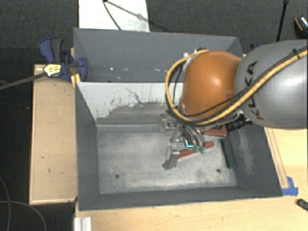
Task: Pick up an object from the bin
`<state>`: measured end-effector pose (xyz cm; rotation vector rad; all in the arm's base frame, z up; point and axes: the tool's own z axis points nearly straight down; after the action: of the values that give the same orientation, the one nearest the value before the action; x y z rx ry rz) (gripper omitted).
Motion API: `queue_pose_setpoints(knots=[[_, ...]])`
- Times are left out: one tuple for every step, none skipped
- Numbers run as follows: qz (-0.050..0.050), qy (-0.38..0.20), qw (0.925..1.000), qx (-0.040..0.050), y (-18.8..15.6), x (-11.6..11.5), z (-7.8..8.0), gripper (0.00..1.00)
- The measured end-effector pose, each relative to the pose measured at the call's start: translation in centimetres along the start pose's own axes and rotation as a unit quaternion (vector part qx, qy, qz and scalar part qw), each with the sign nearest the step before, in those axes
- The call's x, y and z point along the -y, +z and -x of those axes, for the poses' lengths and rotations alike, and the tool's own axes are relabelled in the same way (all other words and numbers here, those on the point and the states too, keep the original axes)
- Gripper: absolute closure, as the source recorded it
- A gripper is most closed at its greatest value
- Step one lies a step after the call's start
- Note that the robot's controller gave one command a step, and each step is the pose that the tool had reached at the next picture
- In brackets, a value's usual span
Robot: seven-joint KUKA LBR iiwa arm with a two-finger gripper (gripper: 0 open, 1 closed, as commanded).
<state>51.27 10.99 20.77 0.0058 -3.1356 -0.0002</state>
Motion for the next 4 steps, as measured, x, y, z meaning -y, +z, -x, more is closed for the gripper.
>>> queue_pose_setpoints(knots=[[-0.001,0.050,0.9987,-0.0002,13.4,6.6,-0.1,0.00],[-0.002,-0.002,1.0000,0.0058,13.6,13.5,4.2,0.00],[0.000,0.006,1.0000,0.0071,9.9,13.8,7.2,0.00],[0.000,-0.171,0.9852,0.0024,13.8,11.1,4.3,0.00]])
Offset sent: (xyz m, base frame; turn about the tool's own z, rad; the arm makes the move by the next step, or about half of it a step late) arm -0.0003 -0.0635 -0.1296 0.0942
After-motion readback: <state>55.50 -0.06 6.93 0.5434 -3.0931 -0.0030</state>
